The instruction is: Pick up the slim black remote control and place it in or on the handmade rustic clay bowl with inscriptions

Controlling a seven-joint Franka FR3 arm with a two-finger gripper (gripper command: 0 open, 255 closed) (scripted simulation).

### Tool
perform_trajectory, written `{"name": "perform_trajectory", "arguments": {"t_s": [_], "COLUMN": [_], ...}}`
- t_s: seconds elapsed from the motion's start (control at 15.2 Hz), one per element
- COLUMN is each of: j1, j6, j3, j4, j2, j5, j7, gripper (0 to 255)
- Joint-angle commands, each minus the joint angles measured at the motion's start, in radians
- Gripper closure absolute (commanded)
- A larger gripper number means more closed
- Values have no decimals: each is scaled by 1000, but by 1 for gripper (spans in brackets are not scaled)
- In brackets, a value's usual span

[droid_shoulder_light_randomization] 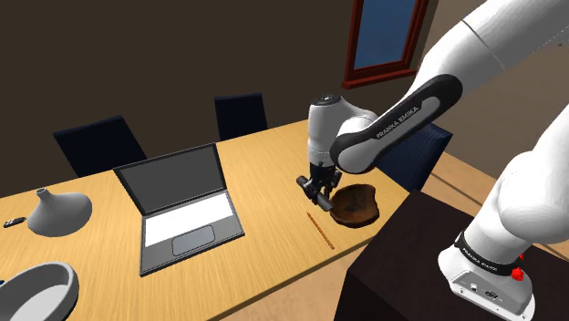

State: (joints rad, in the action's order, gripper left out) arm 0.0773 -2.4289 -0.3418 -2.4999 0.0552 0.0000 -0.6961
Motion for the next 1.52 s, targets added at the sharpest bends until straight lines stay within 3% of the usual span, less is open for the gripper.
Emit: {"name": "perform_trajectory", "arguments": {"t_s": [0.0,0.4,0.73,1.45], "j1": [-6,-18,-47,-67], "j6": [-5,-22,-3,-246], "j3": [13,91,178,156], "j4": [-72,-282,-445,-480], "j2": [71,267,448,240], "j5": [34,92,87,71], "j7": [48,193,312,294], "gripper": [255,255,255,255]}}
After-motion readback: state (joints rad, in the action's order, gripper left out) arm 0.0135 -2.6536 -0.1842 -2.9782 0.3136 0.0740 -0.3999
